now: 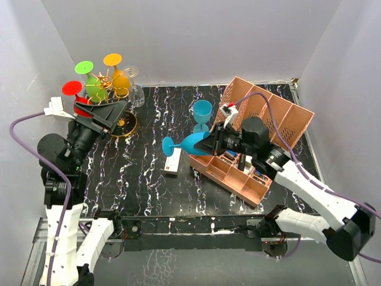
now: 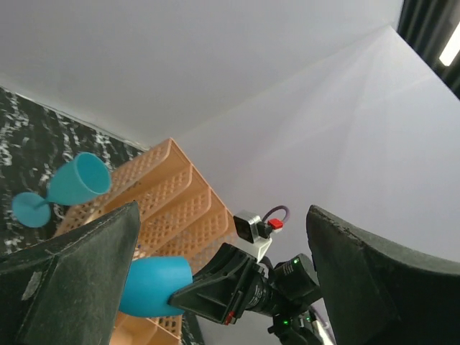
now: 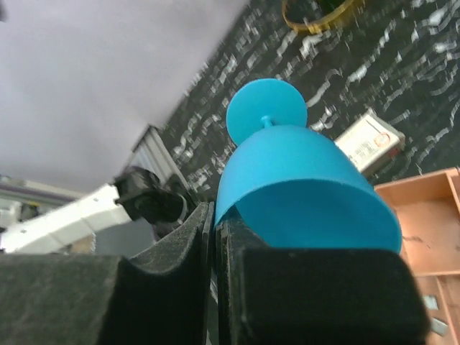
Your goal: Take the wine glass off the wine glass rack
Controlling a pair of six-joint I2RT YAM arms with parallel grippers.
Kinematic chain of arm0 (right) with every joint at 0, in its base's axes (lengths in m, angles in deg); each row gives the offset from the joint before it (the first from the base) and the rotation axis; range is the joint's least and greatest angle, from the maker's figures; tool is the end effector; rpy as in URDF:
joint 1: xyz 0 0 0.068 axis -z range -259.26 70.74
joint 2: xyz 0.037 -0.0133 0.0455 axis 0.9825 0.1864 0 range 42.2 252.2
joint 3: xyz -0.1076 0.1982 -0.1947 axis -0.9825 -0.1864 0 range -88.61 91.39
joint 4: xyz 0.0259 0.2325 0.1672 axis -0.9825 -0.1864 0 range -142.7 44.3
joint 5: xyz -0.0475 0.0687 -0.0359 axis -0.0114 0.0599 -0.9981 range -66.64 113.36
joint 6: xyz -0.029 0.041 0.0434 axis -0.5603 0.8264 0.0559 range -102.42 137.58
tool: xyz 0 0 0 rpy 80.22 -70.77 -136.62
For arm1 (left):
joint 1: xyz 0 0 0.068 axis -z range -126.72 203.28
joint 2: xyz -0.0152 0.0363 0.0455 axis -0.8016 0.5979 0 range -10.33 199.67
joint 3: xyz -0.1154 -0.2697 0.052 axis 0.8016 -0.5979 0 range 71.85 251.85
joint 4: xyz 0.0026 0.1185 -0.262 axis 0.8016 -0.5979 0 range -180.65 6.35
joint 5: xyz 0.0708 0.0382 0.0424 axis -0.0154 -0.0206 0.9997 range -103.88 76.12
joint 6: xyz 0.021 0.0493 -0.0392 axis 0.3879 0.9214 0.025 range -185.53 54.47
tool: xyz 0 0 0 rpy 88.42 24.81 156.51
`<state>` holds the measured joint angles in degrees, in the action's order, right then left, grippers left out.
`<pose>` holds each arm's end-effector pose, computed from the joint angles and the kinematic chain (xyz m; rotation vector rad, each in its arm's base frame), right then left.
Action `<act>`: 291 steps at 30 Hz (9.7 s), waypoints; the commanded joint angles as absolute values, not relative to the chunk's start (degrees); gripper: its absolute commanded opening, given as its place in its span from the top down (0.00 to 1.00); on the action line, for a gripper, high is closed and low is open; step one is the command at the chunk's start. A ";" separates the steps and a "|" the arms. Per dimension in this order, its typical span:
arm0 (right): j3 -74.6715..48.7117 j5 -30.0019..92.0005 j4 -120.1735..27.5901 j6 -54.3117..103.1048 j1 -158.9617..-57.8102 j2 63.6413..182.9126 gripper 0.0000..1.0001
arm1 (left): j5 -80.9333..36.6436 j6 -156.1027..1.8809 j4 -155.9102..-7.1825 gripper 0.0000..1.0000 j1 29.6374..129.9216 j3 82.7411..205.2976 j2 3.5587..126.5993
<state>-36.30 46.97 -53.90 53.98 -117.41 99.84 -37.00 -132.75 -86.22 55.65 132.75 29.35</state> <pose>0.1920 0.1776 0.3641 -0.3526 1.9538 1.2607 0.1444 -0.0266 0.4924 -0.3937 1.3275 -1.2821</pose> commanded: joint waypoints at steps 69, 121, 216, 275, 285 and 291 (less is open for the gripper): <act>8.69 25.27 -89.18 27.62 -123.03 133.29 0.01 | -27.71 -111.29 -112.37 0.03 55.39 144.48 31.30; -22.29 30.19 -71.53 26.50 -123.04 99.53 0.01 | -20.37 -105.76 -113.44 0.05 25.75 165.95 65.87; -25.60 29.08 -66.78 24.08 -123.04 97.08 0.01 | -36.62 -118.95 -99.23 1.00 25.98 169.45 79.19; -21.54 36.67 -70.43 28.99 -123.07 99.01 0.01 | -13.14 -122.00 -117.66 1.00 28.85 164.79 53.11; -24.16 46.32 -66.70 43.05 -123.03 99.28 0.01 | -42.39 -133.05 -96.65 1.00 35.04 160.32 47.22; -31.90 50.77 -55.27 53.11 -123.03 98.16 0.01 | -52.66 -143.82 -70.45 1.00 44.23 148.38 43.76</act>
<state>-28.41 46.71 -65.82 44.43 -122.92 99.36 -41.17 -134.98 -91.35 39.50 154.07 46.21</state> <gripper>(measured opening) 0.986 0.038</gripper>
